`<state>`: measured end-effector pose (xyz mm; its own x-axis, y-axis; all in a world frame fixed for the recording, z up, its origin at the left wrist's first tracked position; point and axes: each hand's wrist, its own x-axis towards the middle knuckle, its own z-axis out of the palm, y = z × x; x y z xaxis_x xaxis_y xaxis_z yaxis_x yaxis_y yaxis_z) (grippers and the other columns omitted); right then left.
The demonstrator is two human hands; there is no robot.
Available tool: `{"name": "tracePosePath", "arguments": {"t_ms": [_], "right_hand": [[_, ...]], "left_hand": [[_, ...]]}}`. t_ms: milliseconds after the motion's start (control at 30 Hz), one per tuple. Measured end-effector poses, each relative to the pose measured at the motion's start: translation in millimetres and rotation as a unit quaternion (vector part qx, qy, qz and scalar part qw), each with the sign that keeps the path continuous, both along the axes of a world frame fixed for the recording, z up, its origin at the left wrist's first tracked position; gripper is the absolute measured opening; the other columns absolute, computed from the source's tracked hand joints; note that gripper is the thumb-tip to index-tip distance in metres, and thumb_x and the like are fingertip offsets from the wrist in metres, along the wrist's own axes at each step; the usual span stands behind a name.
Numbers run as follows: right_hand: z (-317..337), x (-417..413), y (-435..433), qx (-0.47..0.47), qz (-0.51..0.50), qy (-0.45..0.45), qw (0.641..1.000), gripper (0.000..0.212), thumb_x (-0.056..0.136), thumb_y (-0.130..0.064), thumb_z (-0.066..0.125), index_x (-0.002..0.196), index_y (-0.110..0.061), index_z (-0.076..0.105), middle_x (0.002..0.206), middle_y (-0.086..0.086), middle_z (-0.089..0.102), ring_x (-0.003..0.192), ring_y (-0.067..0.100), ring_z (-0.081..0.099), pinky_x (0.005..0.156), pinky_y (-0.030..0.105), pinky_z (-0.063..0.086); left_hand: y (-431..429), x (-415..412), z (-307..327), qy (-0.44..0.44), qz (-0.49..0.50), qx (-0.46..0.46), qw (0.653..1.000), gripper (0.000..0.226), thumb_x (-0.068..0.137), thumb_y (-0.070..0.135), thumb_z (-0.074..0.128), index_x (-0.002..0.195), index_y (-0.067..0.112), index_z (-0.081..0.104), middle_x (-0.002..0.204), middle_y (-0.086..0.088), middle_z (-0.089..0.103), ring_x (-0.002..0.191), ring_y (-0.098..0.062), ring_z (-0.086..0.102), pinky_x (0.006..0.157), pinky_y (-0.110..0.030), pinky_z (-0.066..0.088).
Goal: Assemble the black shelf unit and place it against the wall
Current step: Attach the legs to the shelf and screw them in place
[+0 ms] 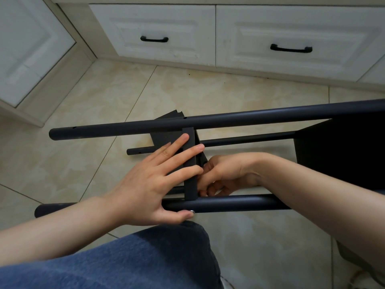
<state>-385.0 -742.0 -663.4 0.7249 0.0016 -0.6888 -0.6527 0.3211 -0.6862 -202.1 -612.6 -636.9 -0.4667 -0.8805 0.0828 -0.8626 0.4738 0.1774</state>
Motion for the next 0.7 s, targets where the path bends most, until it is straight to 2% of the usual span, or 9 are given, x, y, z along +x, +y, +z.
{"name": "tracePosePath", "arguments": {"t_ms": [133,267,367,533,700], "right_hand": [[-0.9,-0.2,1.1,-0.024,-0.005,0.010,1.000,0.016,0.089,-0.016,0.071,0.073,-0.017,0.074,0.074,0.002,0.069,0.064,0.010,0.062,0.070,0.025,0.049],[-1.2,3.6,4.2,-0.018,-0.016,0.010,1.000,0.017,0.087,-0.010,0.069,0.073,-0.017,0.072,0.072,0.001,0.068,0.066,0.011,0.062,0.070,0.026,0.050],[0.3,1.1,1.0,-0.007,-0.009,0.008,1.000,0.012,0.088,-0.013,0.070,0.077,-0.015,0.073,0.073,0.002,0.068,0.068,0.012,0.061,0.071,0.026,0.049],[-0.4,0.2,1.0,-0.020,-0.008,0.012,1.000,0.007,0.088,-0.014,0.071,0.082,-0.013,0.071,0.074,0.001,0.067,0.066,0.011,0.060,0.066,0.024,0.046],[-2.8,3.7,5.1,-0.021,-0.015,0.016,1.000,0.012,0.088,-0.010,0.068,0.078,-0.015,0.070,0.071,-0.001,0.066,0.063,0.010,0.057,0.064,0.023,0.045]], "left_hand": [[0.1,0.4,-0.4,0.000,0.001,0.000,1.000,0.074,0.082,0.068,0.062,0.141,0.025,0.049,0.168,0.002,0.018,0.156,-0.028,0.008,0.120,-0.045,0.028],[0.4,0.2,0.4,-0.002,0.003,0.000,1.000,0.074,0.082,0.067,0.064,0.140,0.024,0.052,0.168,0.001,0.020,0.156,-0.028,0.009,0.121,-0.042,0.024],[1.0,-0.6,1.7,-0.004,0.005,0.003,1.000,0.073,0.082,0.067,0.064,0.139,0.023,0.053,0.168,0.000,0.021,0.156,-0.028,0.009,0.120,-0.044,0.026],[1.4,-0.2,1.8,-0.006,0.006,0.006,1.000,0.074,0.081,0.067,0.064,0.140,0.022,0.054,0.168,0.000,0.020,0.156,-0.028,0.009,0.120,-0.043,0.026],[0.7,1.0,-0.6,-0.007,-0.001,0.001,1.000,0.075,0.081,0.067,0.064,0.141,0.025,0.050,0.168,0.002,0.019,0.156,-0.028,0.010,0.120,-0.044,0.027]]}}
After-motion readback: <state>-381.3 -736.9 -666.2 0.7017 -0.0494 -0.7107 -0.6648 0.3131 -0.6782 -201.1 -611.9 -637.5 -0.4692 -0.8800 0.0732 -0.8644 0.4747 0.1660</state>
